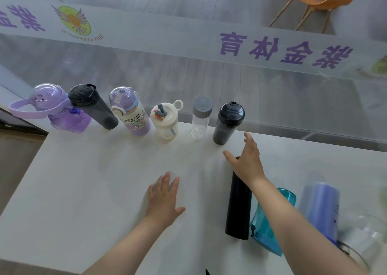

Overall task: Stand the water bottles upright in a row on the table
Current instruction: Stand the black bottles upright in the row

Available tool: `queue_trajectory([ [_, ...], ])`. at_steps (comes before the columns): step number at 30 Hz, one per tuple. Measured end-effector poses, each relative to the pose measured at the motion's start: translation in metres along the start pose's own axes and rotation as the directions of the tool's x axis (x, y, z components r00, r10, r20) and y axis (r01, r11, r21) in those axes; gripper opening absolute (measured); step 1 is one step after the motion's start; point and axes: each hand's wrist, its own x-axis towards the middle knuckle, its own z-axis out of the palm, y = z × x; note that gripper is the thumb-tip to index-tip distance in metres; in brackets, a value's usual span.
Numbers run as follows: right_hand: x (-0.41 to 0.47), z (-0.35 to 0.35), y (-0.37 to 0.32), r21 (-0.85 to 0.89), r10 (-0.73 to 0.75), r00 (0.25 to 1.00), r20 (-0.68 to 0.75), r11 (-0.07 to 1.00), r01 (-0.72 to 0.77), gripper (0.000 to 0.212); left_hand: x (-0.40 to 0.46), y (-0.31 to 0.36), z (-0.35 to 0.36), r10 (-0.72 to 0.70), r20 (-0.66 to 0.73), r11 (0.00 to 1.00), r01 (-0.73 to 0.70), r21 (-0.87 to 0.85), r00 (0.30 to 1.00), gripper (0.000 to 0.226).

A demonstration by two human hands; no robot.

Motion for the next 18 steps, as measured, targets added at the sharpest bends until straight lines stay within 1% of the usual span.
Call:
queue_trajectory([
  [3,-0.030,-0.013,0.015,-0.040,-0.068,0.995,0.075,0.997,0.071,0.070,-0.002,0.006,0.000,0.060,-0.008,0.998,-0.061,-0.019,0.998,0.083],
  [6,-0.060,-0.020,0.031,-0.097,-0.154,0.977,0.148,0.981,0.170,0.054,-0.008,0.014,0.005,0.184,-0.022,0.979,-0.185,-0.083,0.983,0.073],
  [9,-0.089,-0.023,0.046,-0.151,-0.162,0.968,0.194,0.970,0.193,0.052,-0.018,0.029,0.007,0.277,-0.039,0.939,-0.279,-0.199,0.960,0.081],
  [11,-0.107,-0.023,0.054,-0.161,-0.151,0.965,0.212,0.969,0.187,0.053,-0.024,0.039,0.009,0.305,-0.041,0.910,-0.304,-0.281,0.951,0.067],
  [12,-0.116,-0.022,0.057,-0.163,-0.142,0.965,0.222,0.970,0.180,0.054,-0.028,0.044,0.010,0.314,-0.041,0.892,-0.309,-0.330,0.949,0.063],
  [14,-0.132,-0.020,0.062,-0.153,-0.111,0.964,0.243,0.977,0.151,0.055,-0.035,0.055,0.010,0.317,-0.018,0.849,-0.292,-0.440,0.948,0.060],
  [16,-0.147,-0.018,0.067,-0.131,-0.083,0.964,0.253,0.984,0.119,0.057,-0.040,0.067,0.009,0.296,0.042,0.803,-0.225,-0.552,0.954,0.060],
  [18,-0.159,-0.015,0.071,-0.104,-0.051,0.965,0.258,0.991,0.080,0.058,-0.044,0.078,0.010,0.277,0.085,0.764,-0.166,-0.623,0.957,0.060],
])
